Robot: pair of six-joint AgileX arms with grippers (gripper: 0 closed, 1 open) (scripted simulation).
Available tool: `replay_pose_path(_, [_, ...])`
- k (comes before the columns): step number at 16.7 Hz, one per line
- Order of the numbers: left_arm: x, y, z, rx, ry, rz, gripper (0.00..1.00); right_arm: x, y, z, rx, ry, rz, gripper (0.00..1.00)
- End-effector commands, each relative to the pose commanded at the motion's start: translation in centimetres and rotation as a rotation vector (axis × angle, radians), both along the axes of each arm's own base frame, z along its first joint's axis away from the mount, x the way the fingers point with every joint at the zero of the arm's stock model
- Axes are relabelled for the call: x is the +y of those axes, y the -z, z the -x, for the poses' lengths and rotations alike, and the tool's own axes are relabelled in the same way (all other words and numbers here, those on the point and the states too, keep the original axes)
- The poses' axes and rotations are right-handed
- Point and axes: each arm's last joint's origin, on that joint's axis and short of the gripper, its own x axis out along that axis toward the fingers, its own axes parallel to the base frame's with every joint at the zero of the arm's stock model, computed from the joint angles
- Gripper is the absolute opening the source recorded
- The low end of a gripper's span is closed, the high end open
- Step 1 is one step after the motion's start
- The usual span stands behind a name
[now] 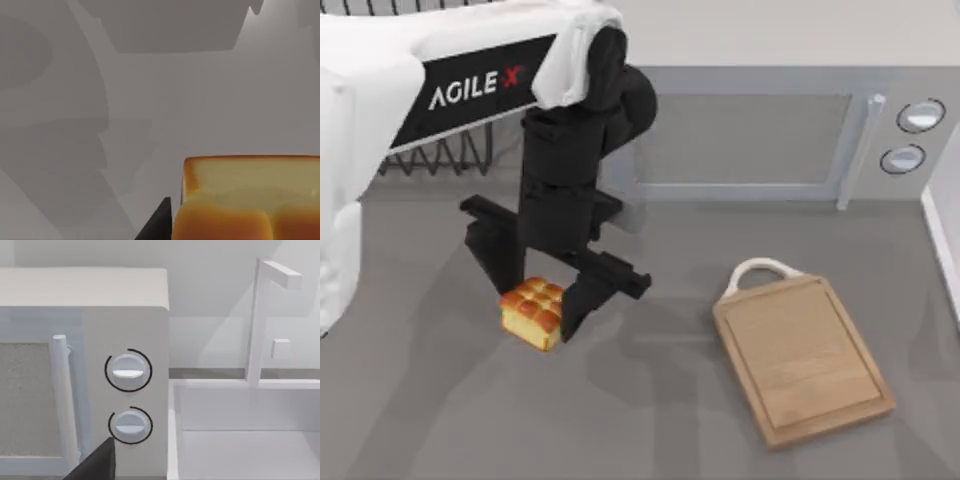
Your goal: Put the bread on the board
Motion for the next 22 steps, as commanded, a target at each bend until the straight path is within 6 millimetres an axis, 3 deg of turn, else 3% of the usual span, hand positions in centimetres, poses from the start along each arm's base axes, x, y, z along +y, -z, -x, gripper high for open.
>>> replay_pose_path(5, [-10.1, 2.2, 3.3, 0.028, -0.118, -0.151, 0.0, 0.0, 0.0, 0.0, 0.0, 0.0, 0.0, 1.0])
replay_pose_path(10, [-16.8, 1.9, 4.4, -0.139, -0.313, -0.125, 0.0, 0.0, 0.0, 0.0, 0.0, 0.0, 0.0, 1.0])
replay_pose_path(15, [-19.6, -0.5, 3.4, -0.341, -0.524, 0.035, 0.0, 0.0, 0.0, 0.0, 0.0, 0.0, 0.0, 1.0])
replay_pose_path(22, [-19.8, -1.4, 2.9, -0.385, -0.574, 0.082, 0.0, 0.0, 0.0, 0.0, 0.0, 0.0, 0.0, 1.0])
